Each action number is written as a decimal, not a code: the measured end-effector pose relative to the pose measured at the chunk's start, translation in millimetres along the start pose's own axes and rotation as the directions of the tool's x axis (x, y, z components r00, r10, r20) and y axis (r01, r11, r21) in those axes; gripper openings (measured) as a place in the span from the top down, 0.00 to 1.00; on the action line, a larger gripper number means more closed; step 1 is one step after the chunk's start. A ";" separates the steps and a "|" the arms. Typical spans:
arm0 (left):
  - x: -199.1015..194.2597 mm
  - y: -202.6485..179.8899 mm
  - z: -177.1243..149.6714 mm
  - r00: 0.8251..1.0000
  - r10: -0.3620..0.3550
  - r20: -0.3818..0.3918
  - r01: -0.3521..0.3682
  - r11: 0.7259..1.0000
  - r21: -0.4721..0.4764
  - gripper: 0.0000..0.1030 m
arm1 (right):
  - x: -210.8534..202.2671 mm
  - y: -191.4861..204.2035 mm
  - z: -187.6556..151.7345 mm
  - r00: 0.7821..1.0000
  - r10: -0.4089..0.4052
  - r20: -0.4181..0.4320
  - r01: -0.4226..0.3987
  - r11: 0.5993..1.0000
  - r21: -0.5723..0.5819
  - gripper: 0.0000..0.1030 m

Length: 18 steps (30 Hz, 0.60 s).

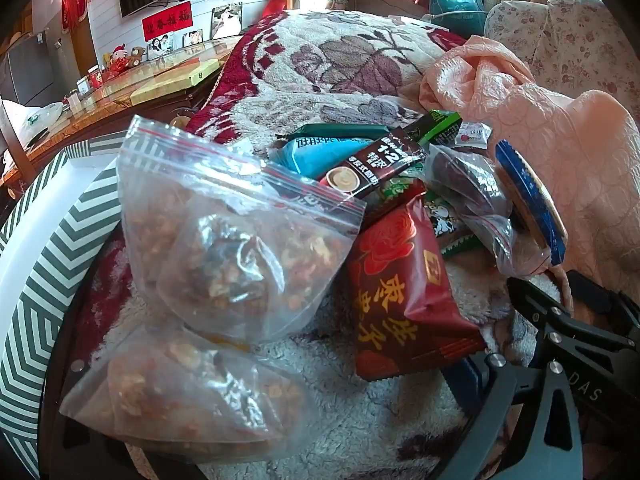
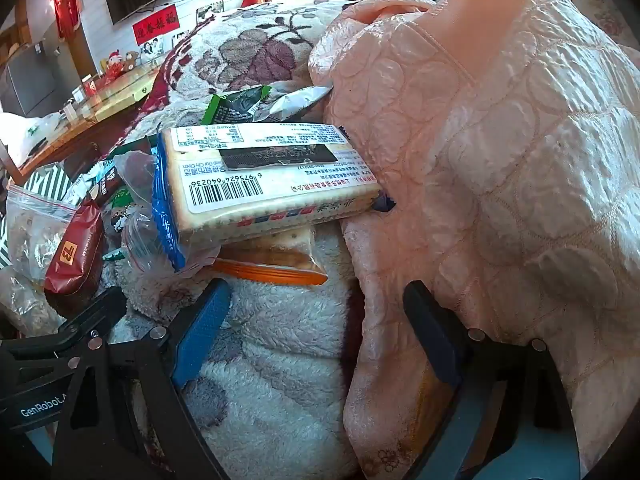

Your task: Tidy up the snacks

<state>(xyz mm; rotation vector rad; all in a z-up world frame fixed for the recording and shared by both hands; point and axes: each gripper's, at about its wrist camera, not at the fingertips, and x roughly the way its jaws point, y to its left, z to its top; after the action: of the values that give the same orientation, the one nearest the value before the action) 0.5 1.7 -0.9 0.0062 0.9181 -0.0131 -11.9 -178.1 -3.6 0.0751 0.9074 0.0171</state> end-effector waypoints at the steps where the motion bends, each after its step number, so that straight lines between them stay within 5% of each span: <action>1: 0.0 0.1 0.0 1.000 0.000 0.000 0.000 1.000 0.000 0.00 | 0.0 0.1 0.0 1.000 0.000 0.000 0.000 1.000 0.000 0.14; 18: 0.0 0.0 0.0 1.000 0.000 0.000 0.000 1.000 0.000 0.00 | -0.1 -0.1 0.0 1.000 0.004 0.001 -0.004 1.000 0.003 0.14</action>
<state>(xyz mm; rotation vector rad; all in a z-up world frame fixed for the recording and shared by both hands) 0.5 1.7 -0.9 0.0062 0.9182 -0.0131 -12.0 -178.1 -3.5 0.0795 0.9068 0.0191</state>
